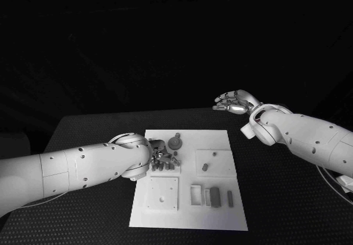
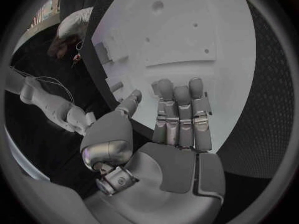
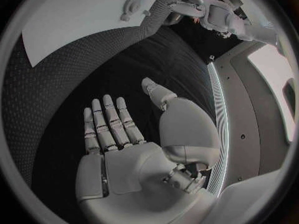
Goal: Assemble the parts on the task board
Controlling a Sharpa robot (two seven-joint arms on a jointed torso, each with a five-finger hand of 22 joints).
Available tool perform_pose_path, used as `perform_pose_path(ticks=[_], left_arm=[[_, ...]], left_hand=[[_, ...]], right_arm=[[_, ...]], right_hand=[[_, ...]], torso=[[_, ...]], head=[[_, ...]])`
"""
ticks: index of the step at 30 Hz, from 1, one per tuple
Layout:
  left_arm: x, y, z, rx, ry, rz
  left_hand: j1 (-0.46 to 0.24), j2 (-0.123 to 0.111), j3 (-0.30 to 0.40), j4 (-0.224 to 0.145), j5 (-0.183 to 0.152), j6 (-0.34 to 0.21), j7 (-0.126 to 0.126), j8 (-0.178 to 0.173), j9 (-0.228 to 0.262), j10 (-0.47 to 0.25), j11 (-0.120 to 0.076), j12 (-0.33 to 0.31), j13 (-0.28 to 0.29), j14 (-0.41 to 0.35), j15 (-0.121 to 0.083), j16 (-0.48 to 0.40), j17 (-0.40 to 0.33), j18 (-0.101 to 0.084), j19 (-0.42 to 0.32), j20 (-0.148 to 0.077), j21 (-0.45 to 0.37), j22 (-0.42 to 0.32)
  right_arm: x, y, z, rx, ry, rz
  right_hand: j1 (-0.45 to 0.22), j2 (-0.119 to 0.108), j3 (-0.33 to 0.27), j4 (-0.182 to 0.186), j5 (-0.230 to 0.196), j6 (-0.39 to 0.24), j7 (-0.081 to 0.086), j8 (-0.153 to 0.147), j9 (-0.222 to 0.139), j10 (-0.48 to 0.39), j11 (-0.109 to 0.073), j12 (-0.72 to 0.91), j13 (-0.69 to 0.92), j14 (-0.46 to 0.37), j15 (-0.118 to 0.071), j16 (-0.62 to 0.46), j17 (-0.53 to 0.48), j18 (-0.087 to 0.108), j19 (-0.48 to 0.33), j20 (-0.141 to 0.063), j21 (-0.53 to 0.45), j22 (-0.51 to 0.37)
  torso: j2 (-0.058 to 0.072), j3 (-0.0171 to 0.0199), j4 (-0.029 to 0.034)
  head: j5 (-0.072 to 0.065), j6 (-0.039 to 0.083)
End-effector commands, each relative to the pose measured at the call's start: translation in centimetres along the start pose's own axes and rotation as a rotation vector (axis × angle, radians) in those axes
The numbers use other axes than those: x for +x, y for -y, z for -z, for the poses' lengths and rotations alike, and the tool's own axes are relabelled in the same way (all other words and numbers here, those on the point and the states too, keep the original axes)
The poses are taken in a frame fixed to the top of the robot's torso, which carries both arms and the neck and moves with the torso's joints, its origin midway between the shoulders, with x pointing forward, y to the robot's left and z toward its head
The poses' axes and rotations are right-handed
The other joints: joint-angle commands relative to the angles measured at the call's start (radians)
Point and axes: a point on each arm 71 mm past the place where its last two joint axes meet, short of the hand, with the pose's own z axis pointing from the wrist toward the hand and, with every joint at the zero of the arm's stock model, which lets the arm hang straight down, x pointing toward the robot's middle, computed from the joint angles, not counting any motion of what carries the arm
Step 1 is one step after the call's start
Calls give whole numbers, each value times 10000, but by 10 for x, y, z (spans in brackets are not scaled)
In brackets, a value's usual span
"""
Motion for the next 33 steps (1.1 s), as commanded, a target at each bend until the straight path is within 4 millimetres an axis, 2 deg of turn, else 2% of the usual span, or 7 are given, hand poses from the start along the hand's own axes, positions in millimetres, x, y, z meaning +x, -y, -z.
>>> perform_pose_path(ticks=[1, 15, 33], left_arm=[[1, 0, 0, 8, -127, -185], [1, -2, -2, -92, -175, -298], [-1, -5, -4, -236, -147, -279]], left_hand=[[10, 98, -34, -25, -33, 44, -4, 4, 9, 85, -4, 37, 16, 44, -50, 64, -16, 42, 82, -8, 40, 203], [41, 136, -55, -83, -33, 18, 7, -32, -5, 59, 5, 47, 17, 21, -53, 83, -47, 32, 72, -13, 37, 199], [25, 178, -93, -109, -33, -56, 36, -106, -36, 33, 28, 62, 18, -4, -54, 111, -88, 19, 62, -18, 30, 193]], right_arm=[[2, -1, 0, -62, -177, 15], [2, -1, 0, -62, -194, 23], [3, -1, 0, -81, -221, 17]], right_hand=[[26, -30, 3, 81, -33, -70, 551, 40, -13, 83, 17, -54, -14, -13, 62, -42, -13, -136, -63, -33, -51, 12], [23, -34, -1, 93, -33, -72, 555, 47, -18, 92, 18, -60, -28, -14, 60, -45, -13, -137, -64, -34, -53, 28], [23, -31, -2, 106, -33, -73, 560, 57, -25, 105, 20, -68, -46, -17, 59, -49, -14, -140, -69, -35, -58, 48]], torso=[[-5, -3, 1], [-5, 11, -8], [-3, 3, -3]], head=[[-1, -12], [-1, -23], [-15, -22]])
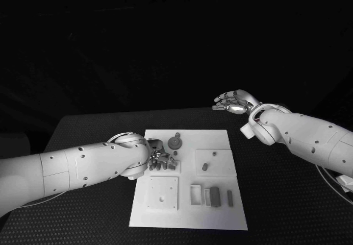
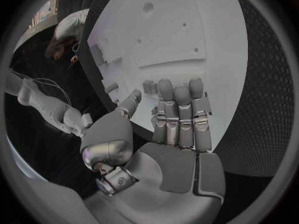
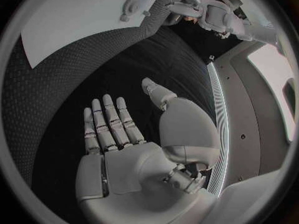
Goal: Assemble the parts on the task board
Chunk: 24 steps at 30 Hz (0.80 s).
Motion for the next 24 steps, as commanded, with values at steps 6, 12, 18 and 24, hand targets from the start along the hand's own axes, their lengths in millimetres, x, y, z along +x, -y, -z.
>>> perform_pose_path(ticks=[6, 12, 18, 24], left_arm=[[3, 4, -1, 67, -165, -134], [1, 0, 0, 28, -30, -49], [1, -2, 2, 85, 10, 51], [3, 4, 3, 269, -29, 92]], left_hand=[[31, 102, -22, -50, -33, -97, 52, -102, -29, 20, 40, 66, 12, -17, -54, 60, -31, 32, 56, -21, 26, 194], [40, 114, -21, -58, -33, -99, 55, -108, -32, 20, 42, 72, 13, -18, -55, 68, -37, 31, 57, -23, 27, 194], [63, 82, -35, -97, -33, -74, 50, -108, -32, 31, 38, 92, 19, -13, -59, 92, -50, 29, 66, -28, 34, 197], [55, 27, -57, -113, -34, -63, 49, -115, -35, 30, 37, 101, 20, -14, -61, 107, -65, 25, 71, -30, 36, 196]], right_arm=[[2, -1, 0, -94, -190, 18], [2, -1, 0, -81, -170, 27], [2, 0, 0, -70, -169, 30], [2, 0, 0, -70, -186, 26]], right_hand=[[22, -31, -4, 55, -33, -74, 562, 60, -18, 74, -14, -70, -20, -18, 60, -51, -15, -141, -71, -36, -61, 21], [22, -30, -5, 59, -33, -74, 563, 64, -20, 77, -13, -73, -25, -18, 60, -52, -15, -142, -72, -36, -62, 27], [24, -31, -6, 61, -33, -74, 564, 67, -22, 81, -12, -75, -31, -18, 61, -53, -15, -142, -74, -36, -65, 32], [26, -34, -7, 61, -33, -75, 564, 69, -24, 83, -12, -77, -36, -19, 61, -54, -15, -143, -76, -37, -66, 37]], torso=[[3, 2, -4], [-11, 6, -4], [-4, 11, -6], [-2, 12, -8]], head=[[4, -1], [5, -2], [-27, 6], [-23, 13]])
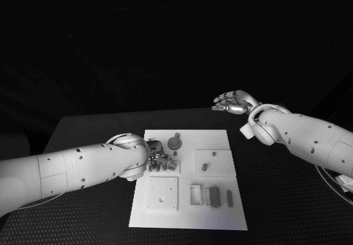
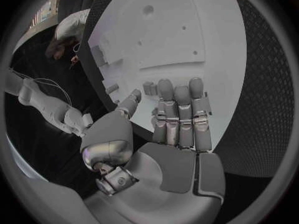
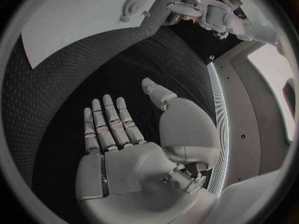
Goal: Assemble the parts on the task board
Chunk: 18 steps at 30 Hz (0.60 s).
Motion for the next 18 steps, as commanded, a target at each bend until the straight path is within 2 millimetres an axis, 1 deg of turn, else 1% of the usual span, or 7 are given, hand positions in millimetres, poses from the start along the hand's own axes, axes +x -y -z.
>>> perform_pose_path(ticks=[1, 4, 12, 18], left_arm=[[1, 5, 1, 224, 30, 69], [1, 6, 1, 261, 50, 56], [1, 10, 2, 386, 46, 27], [1, 11, 1, 394, 14, -7]], left_hand=[[14, -15, -2, -58, -34, -27, 13, -67, -13, 30, 37, 62, 11, -14, -62, 52, -14, 69, 72, -30, 36, 191], [24, -23, 0, -65, -33, -15, 9, -65, -13, 36, 33, 70, 13, -9, -65, 62, -19, 71, 79, -35, 39, 191], [124, -18, 25, -143, -33, 28, -7, -63, -11, 60, 16, 101, 19, 13, -80, 104, -46, 75, 112, -50, 56, 194], [152, 2, 32, -167, -33, 37, -10, -67, -11, 65, 13, 109, 19, 18, -84, 116, -58, 73, 122, -53, 62, 194]], right_arm=[[2, -1, 0, -81, -167, 29], [2, -1, 0, -79, -172, 33], [3, 1, 0, -31, -228, 25], [4, 1, 0, -25, -243, 18]], right_hand=[[26, -34, -7, 62, -33, -76, 564, 69, -14, 84, -12, -39, -10, -19, 62, -54, -15, -144, -40, -1, -67, 16], [27, -36, -8, 62, -33, -77, 564, 70, -15, 85, -12, -40, -13, -19, 61, -55, -15, -144, -40, -1, -67, 19], [29, -37, -8, 64, -33, -79, 565, 73, -18, 88, -11, -44, -20, -20, 61, -57, -15, -145, -42, -1, -70, 26], [29, -36, -9, 67, -33, -80, 565, 75, -20, 91, -11, -46, -25, -21, 62, -58, -16, -146, -43, -1, -72, 31]], torso=[[3, 0, -2], [4, -3, -2], [2, 5, 3], [6, 1, 0]], head=[[-2, 4], [-4, 4], [2, -8], [-3, -11]])
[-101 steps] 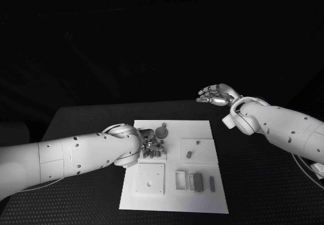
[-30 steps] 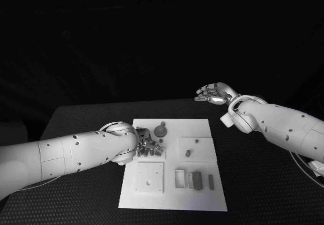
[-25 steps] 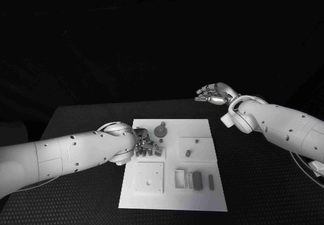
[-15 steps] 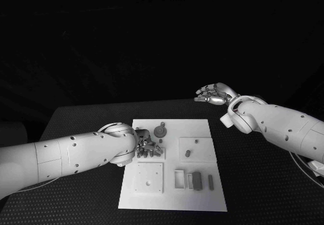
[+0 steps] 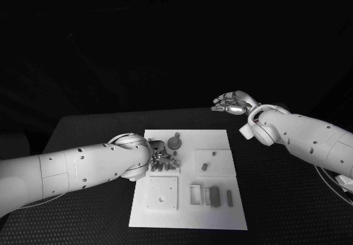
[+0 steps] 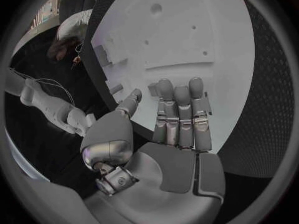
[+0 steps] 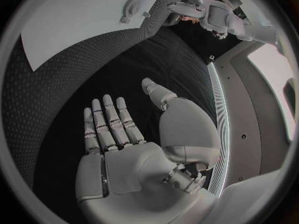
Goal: Assemble the parts on the task board
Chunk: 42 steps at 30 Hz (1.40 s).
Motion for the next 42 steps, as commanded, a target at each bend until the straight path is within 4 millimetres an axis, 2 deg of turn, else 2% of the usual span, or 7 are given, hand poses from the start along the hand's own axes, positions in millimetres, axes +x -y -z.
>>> perform_pose_path(ticks=[1, 12, 18, 30, 42], left_arm=[[0, 3, -1, 153, 19, -1], [0, 4, -2, 158, -70, -73], [1, 5, -2, 198, -179, -108], [-5, 8, 0, 319, -58, 156], [-7, 12, -2, 350, -162, 203]], left_hand=[[78, 5, 0, -83, -33, 38, -10, -68, -12, 65, 13, 69, 10, 19, -84, 43, -13, 85, 87, -17, 62, 196], [115, 36, 5, -119, -33, 39, -9, -78, -15, 64, 13, 76, 9, 18, -88, 55, -31, 82, 93, -19, 64, 194], [116, 70, 2, -123, -33, 52, -11, -78, -14, 72, 12, 85, 10, 24, -89, 67, -41, 78, 101, -20, 68, 194], [123, 101, -42, -168, -34, 175, -61, -45, 6, 165, -38, 183, 41, 106, -123, 180, -75, 84, 188, -53, 122, 204], [135, 119, -47, -186, -33, 196, -72, -42, 9, 179, -49, 209, 50, 119, -134, 208, -85, 84, 206, -63, 136, 205]], right_arm=[[2, -1, 0, -68, -175, 37], [2, -1, 0, -69, -178, 38], [2, 0, 0, -62, -183, 37], [3, 1, 0, -41, -211, 30], [4, 0, 0, -52, -231, 24]], right_hand=[[29, -36, -10, 67, -33, -80, 565, 39, -12, 91, -11, -46, -16, -21, 62, -58, -16, -145, -44, -1, -36, 12], [30, -36, -11, 71, -32, -83, 565, 43, -15, 96, -10, -51, -25, -22, 62, -60, -16, -146, -44, -1, -39, 21], [32, -36, -12, 72, -33, -84, 566, 45, -17, 98, -10, -53, -30, -22, 63, -61, -16, -146, -45, -2, -41, 26], [34, -35, -13, 76, -33, -85, 566, 50, -20, 103, -9, -58, -39, -22, 62, -62, -16, -147, -45, -2, -44, 35], [36, -32, -15, 79, -33, -87, 566, 55, -25, 108, -10, -63, -50, -22, 61, -64, -16, -147, -46, -2, -48, 46]], torso=[[3, -1, 1], [0, 2, -7], [-3, 3, 10], [1, 8, -8], [2, 6, 9]], head=[[2, -2], [-22, -5], [-20, -17], [-33, -12], [-27, -8]])
